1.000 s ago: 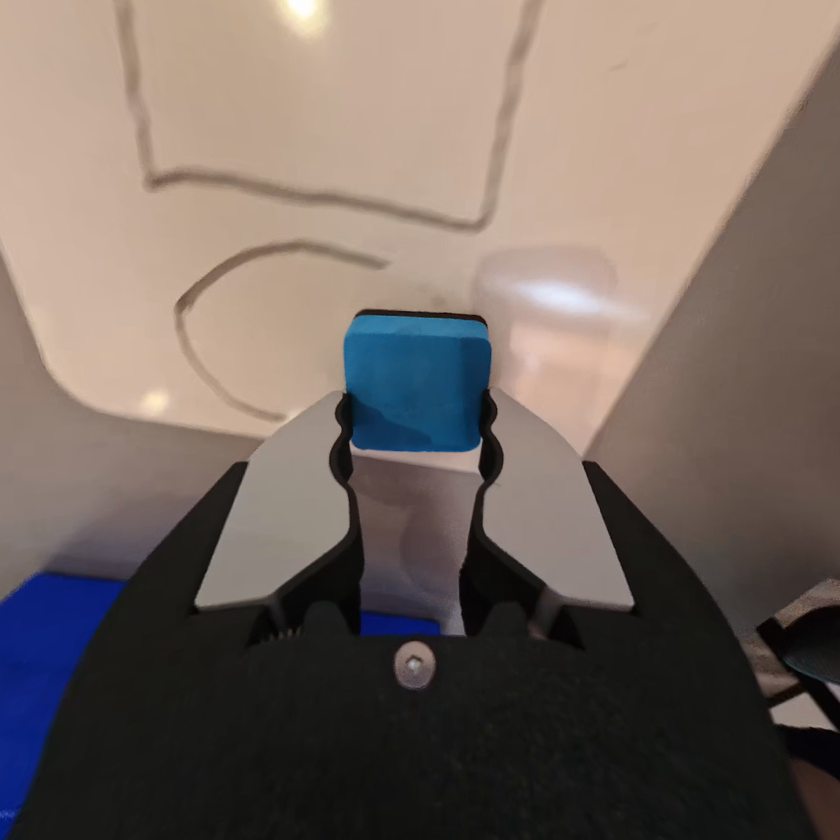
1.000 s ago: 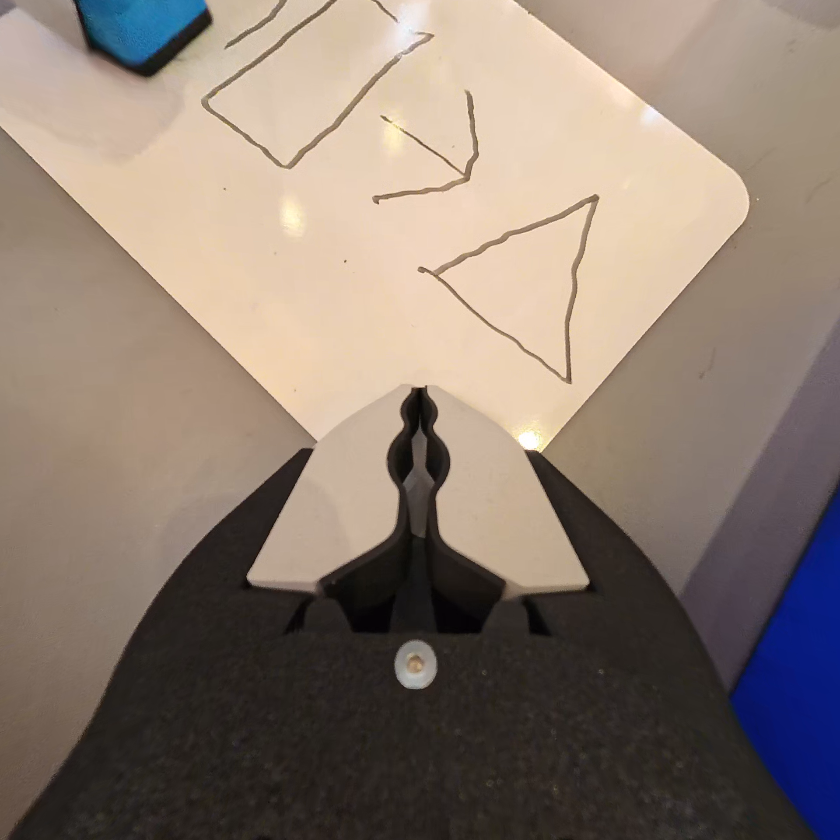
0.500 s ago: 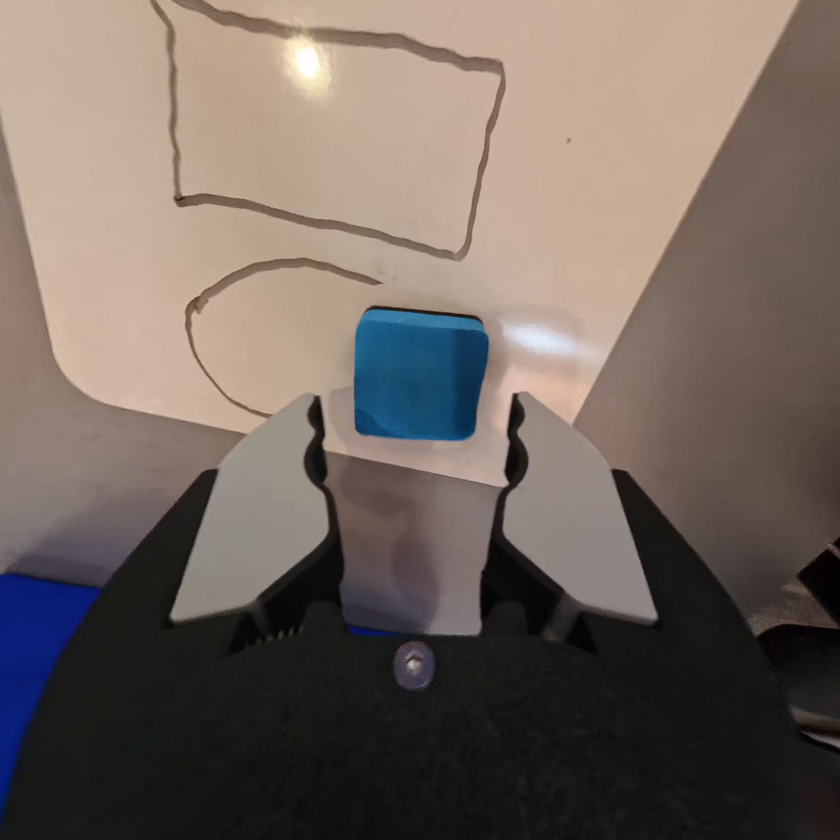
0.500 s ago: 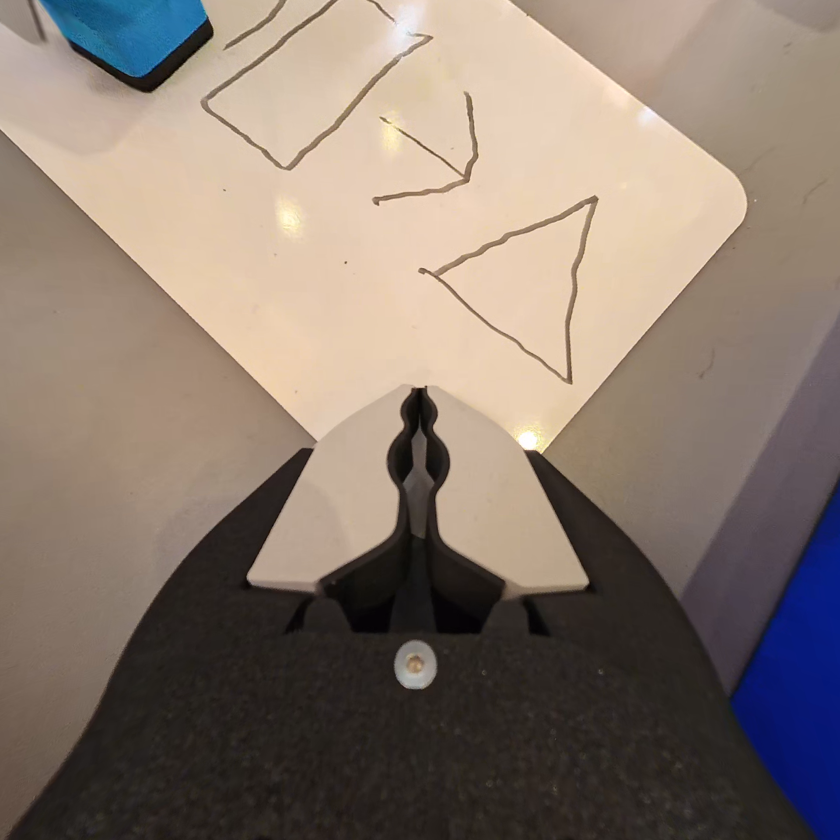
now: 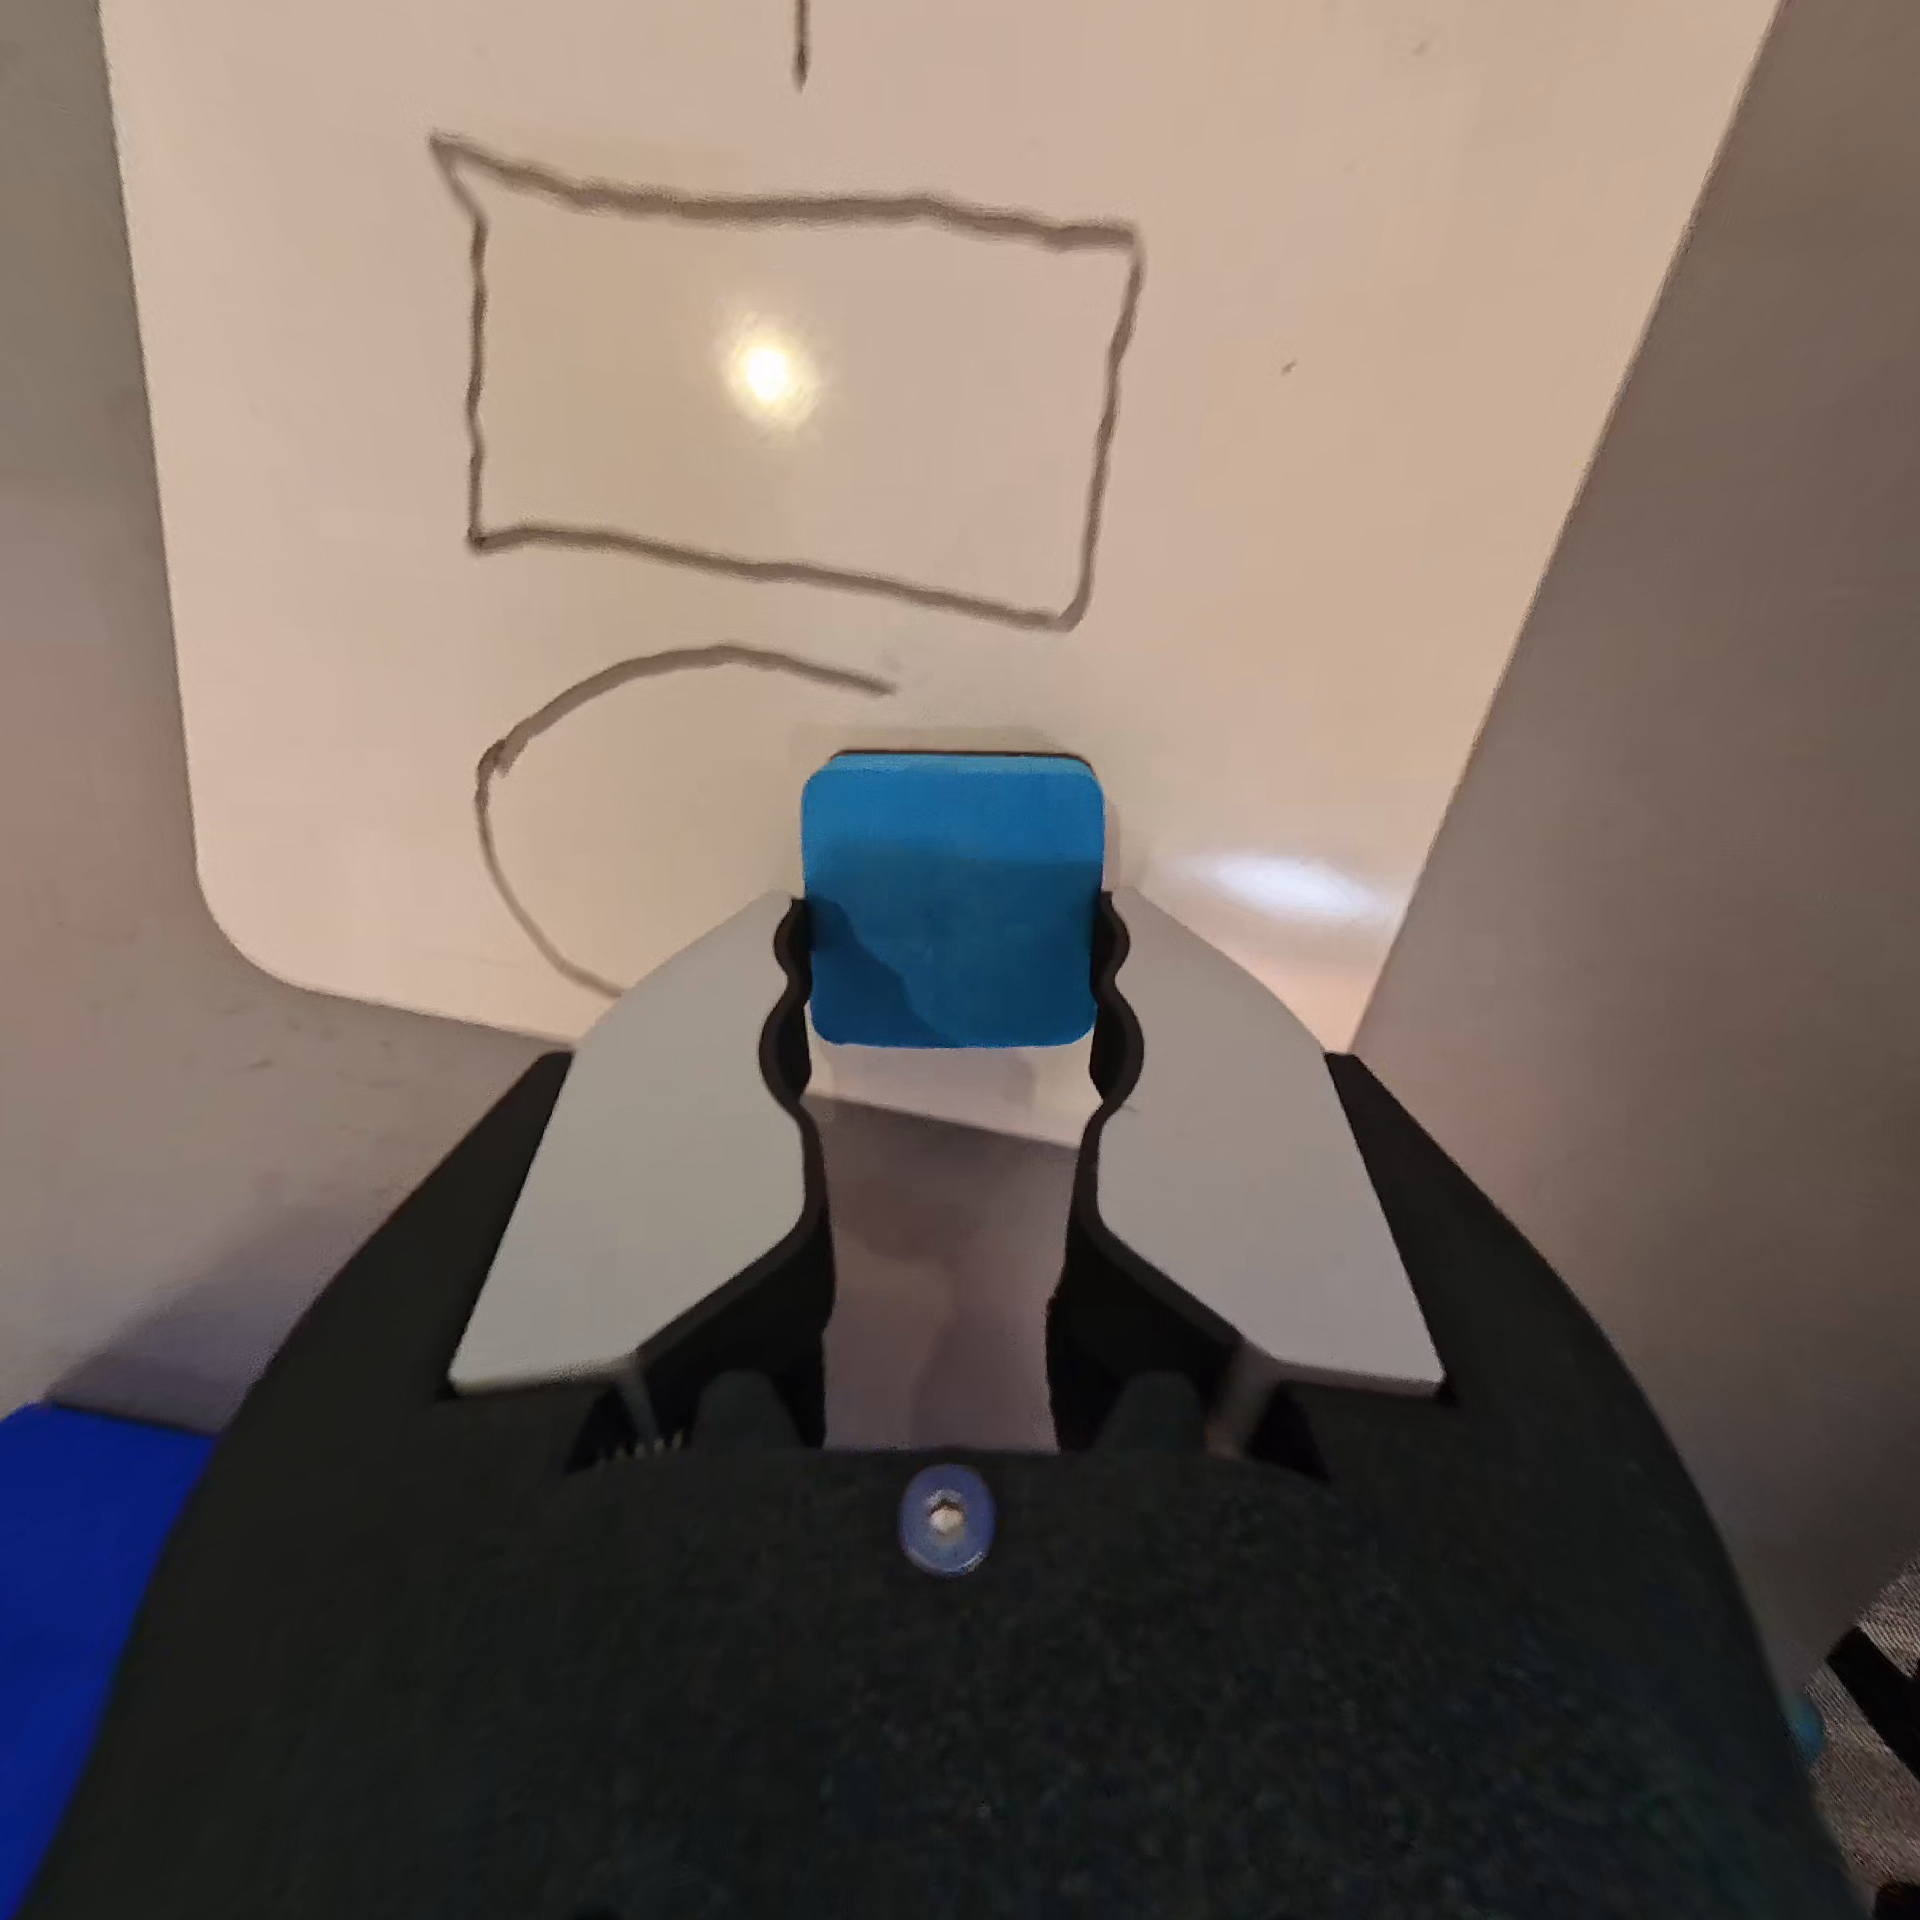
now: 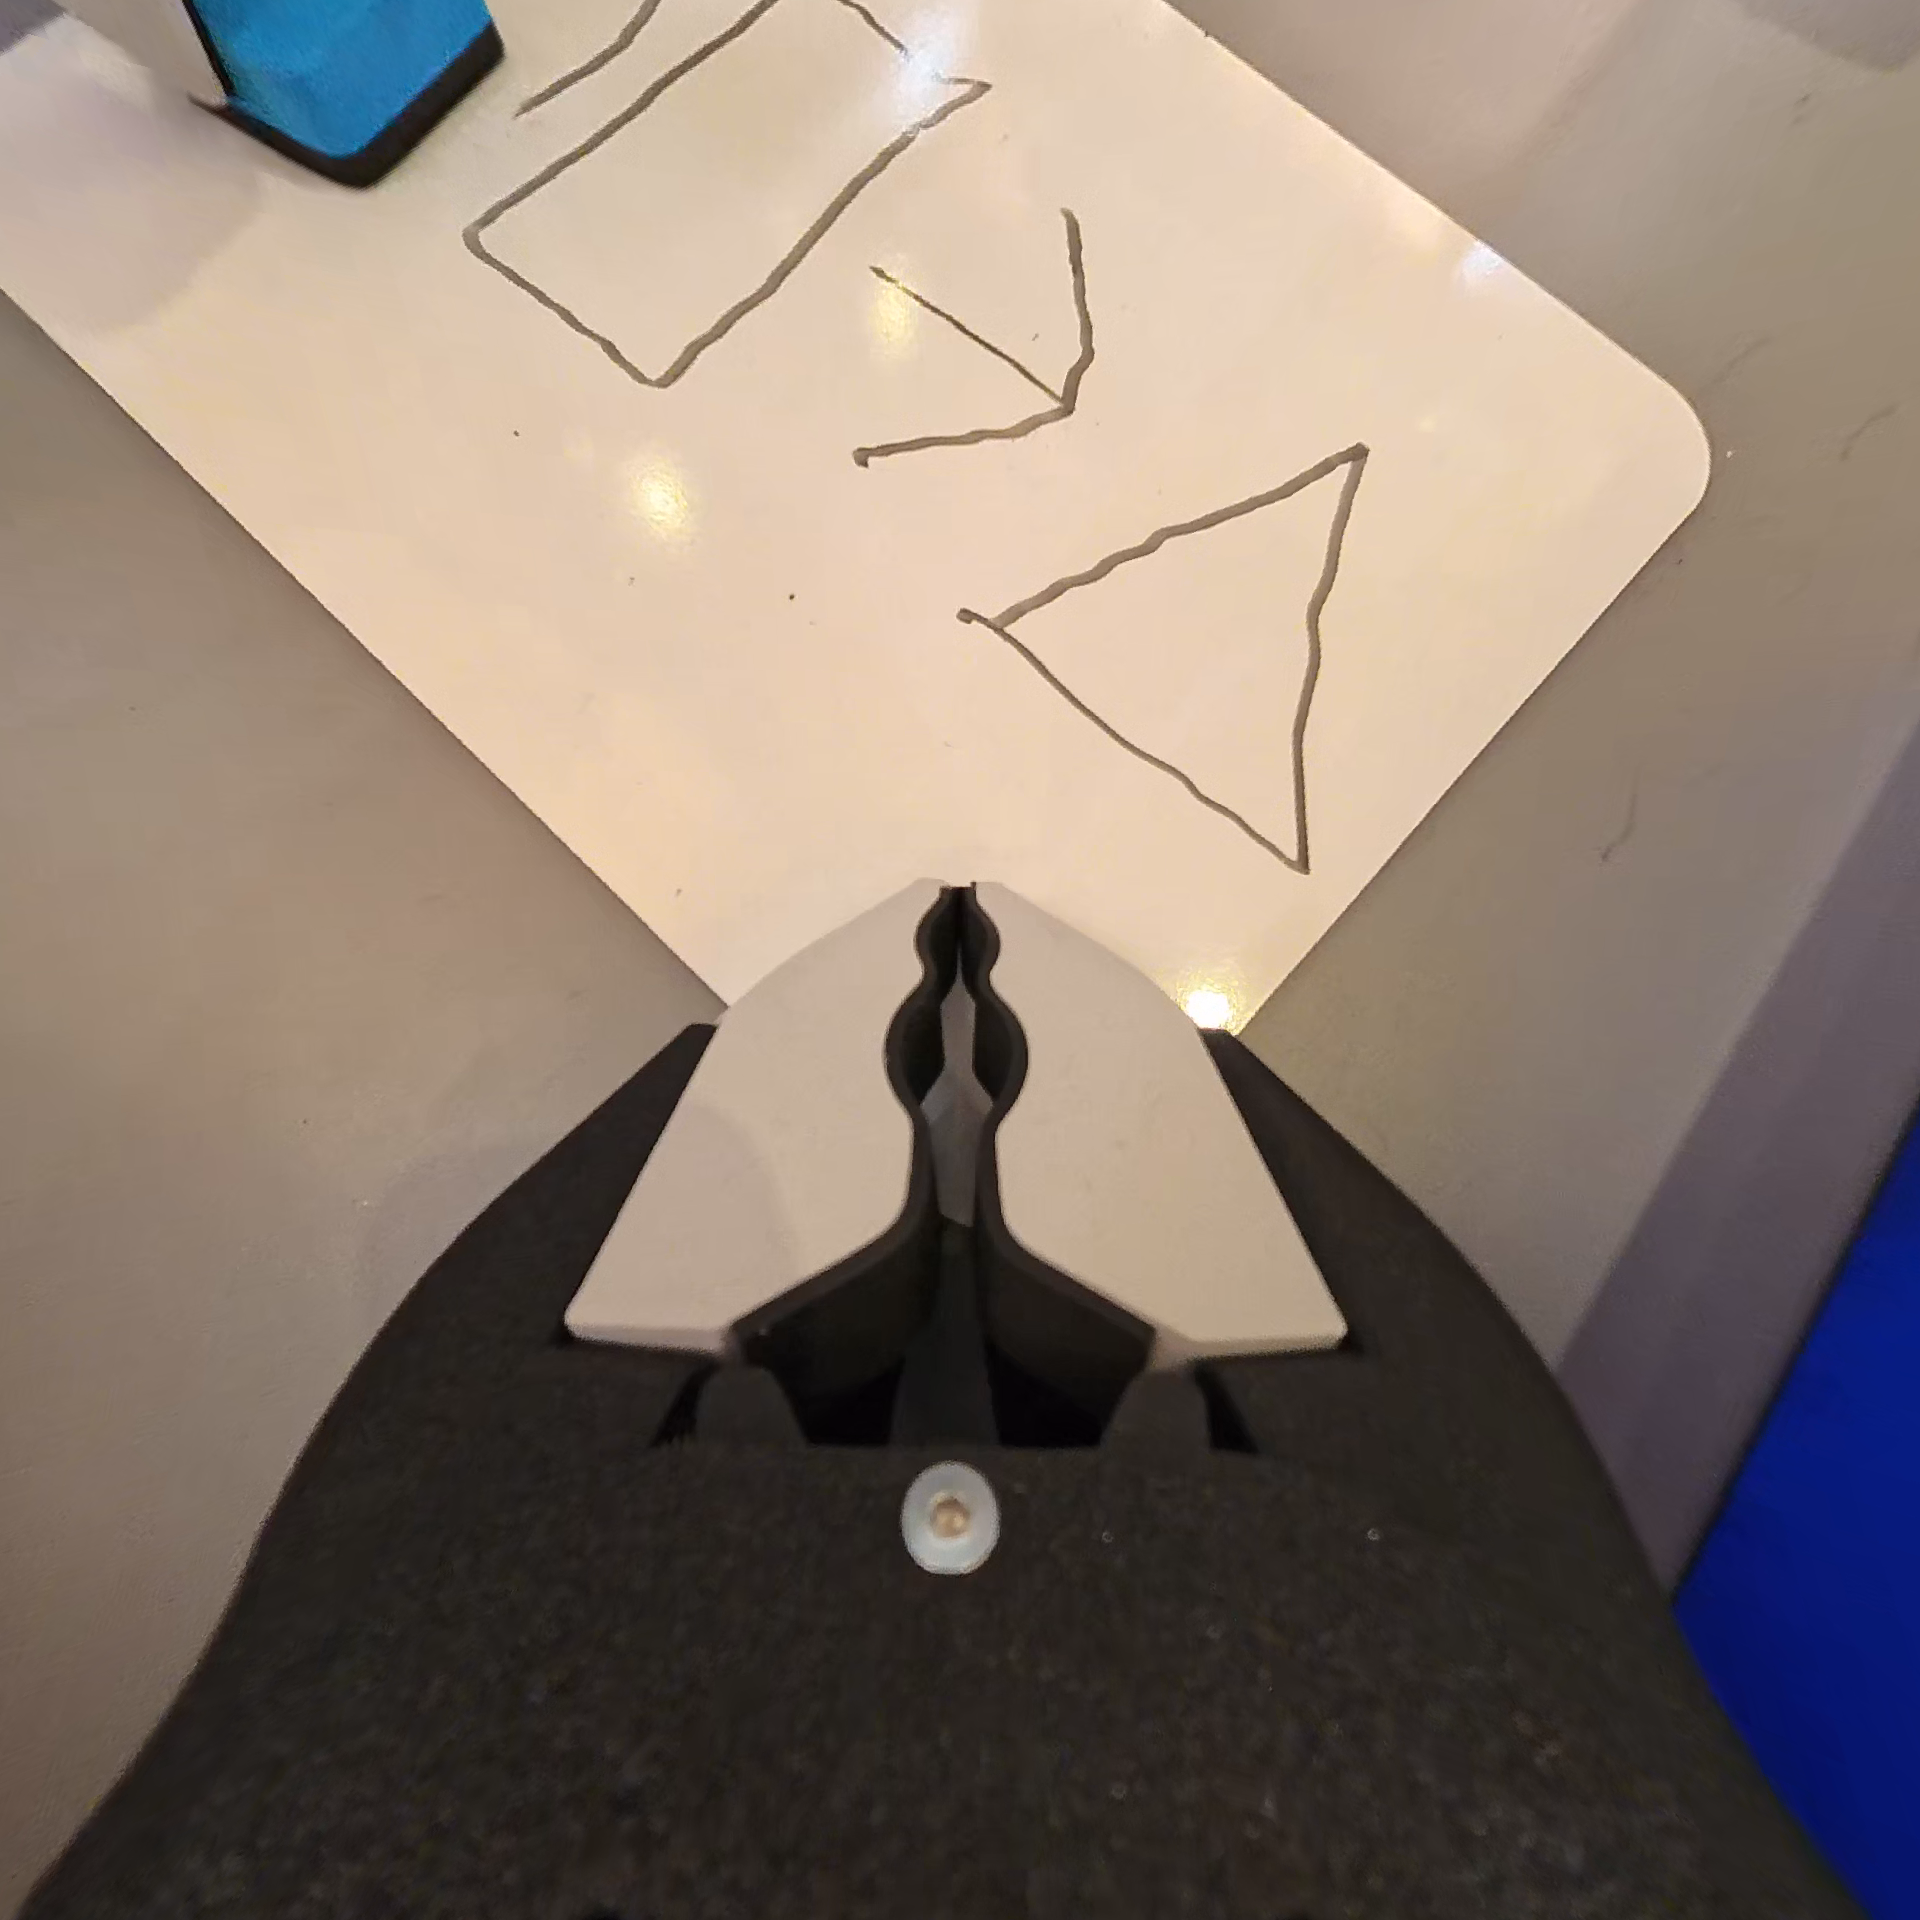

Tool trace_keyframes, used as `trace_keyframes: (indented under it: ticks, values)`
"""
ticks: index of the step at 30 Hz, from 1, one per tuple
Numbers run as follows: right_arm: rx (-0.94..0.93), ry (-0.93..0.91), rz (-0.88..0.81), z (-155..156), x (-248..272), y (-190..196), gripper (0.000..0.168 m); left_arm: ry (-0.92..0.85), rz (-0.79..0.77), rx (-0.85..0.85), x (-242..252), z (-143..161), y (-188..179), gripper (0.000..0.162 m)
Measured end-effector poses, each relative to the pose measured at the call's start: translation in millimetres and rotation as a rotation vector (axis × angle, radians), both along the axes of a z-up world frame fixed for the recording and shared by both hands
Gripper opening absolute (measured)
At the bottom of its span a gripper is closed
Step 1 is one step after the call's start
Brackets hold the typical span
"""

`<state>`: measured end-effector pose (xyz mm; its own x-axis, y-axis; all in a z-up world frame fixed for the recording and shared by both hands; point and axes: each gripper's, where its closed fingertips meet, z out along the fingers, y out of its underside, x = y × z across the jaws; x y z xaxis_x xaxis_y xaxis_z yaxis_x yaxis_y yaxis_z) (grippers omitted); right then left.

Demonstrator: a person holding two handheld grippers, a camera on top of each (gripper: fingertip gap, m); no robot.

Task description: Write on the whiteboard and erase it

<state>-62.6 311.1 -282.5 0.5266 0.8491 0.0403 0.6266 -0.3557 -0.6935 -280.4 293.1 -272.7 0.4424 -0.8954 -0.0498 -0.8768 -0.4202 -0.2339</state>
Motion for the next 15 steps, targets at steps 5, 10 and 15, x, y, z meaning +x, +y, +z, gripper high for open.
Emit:
trace_keyframes:
  ticks: [5, 10, 15]
  values:
    - [-0.001, 0.0, 0.0, 0, 0, 0, 0.001, 0.037, 0.097, -0.031, -29, 0, 9, 0.051]
    - [-0.003, 0.0, -0.003, 0, 0, 0, 0.001, 0.075, -0.037, -0.05, 2, 0, -5, 0.051]
    - [0.001, 0.0, -0.004, 0, 0, 1, 0.0, 0.122, 0.026, -0.065, -21, 0, 6, 0.05]
